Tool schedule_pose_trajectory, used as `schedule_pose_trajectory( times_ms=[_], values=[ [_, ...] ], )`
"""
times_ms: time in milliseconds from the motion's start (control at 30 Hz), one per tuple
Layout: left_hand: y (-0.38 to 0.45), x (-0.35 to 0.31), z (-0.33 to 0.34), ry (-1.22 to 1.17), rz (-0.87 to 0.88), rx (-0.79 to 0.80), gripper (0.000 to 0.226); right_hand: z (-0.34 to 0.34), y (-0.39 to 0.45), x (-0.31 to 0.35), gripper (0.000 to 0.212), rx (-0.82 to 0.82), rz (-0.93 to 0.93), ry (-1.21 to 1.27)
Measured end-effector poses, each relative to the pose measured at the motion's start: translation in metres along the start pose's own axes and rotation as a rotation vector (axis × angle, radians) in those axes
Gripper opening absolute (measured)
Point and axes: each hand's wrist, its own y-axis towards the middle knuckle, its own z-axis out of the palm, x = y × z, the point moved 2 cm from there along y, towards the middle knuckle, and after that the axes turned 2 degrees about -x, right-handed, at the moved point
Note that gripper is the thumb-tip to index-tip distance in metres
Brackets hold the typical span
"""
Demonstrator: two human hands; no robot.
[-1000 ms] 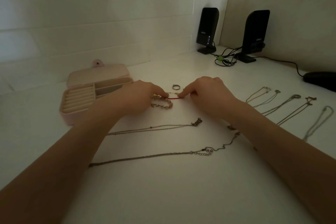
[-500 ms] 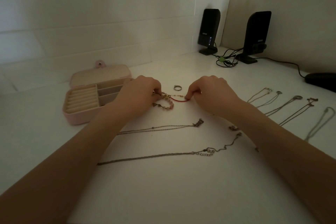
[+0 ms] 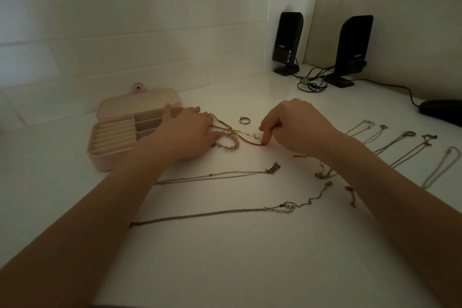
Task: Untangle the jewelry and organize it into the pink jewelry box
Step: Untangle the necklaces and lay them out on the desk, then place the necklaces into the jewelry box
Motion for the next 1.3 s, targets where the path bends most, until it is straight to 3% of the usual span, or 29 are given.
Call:
schedule_pose_trajectory(
  times_ms=[100,233,300,500,600,700,900,967,1133,1300],
  values=[
    [-0.001,-0.002,-0.001,-0.026,-0.004,-0.002,0.058,0.001,-0.003,0.004,0.048,-0.006,-0.06,0.097],
    [-0.005,-0.009,-0.01,-0.071,0.129,-0.026,0.043,0.014,-0.007,0.008,0.063,0.203,-0.133,0.02],
    [-0.009,-0.013,-0.011,-0.034,0.145,0.007,0.043,0.015,-0.006,0.006,0.067,0.223,-0.128,0.01],
    [-0.01,-0.015,-0.012,-0.028,0.133,0.046,0.056,0.021,0.003,-0.002,0.043,0.104,-0.106,-0.039],
    [-0.009,-0.014,-0.01,-0.066,0.165,0.014,0.058,0.031,0.008,-0.003,0.046,0.181,-0.077,-0.165],
    [-0.006,-0.01,-0.006,-0.053,0.16,0.006,0.068,0.029,0.01,-0.004,0.046,0.155,-0.061,-0.191],
    [-0.006,-0.012,-0.015,-0.186,0.167,-0.161,0.046,-0.009,0.008,-0.027,0.028,0.033,0.03,0.198],
    [-0.009,-0.015,-0.02,-0.157,0.161,-0.236,0.043,-0.03,0.005,-0.049,0.02,0.03,0.085,0.204],
    [-0.012,-0.023,-0.019,-0.154,0.197,-0.277,0.032,-0.053,-0.01,-0.13,0.036,-0.075,0.503,-0.063],
    [-0.014,-0.028,-0.02,-0.186,0.202,-0.264,0.028,-0.044,-0.014,-0.165,0.041,-0.118,0.645,-0.129]
  ],
)
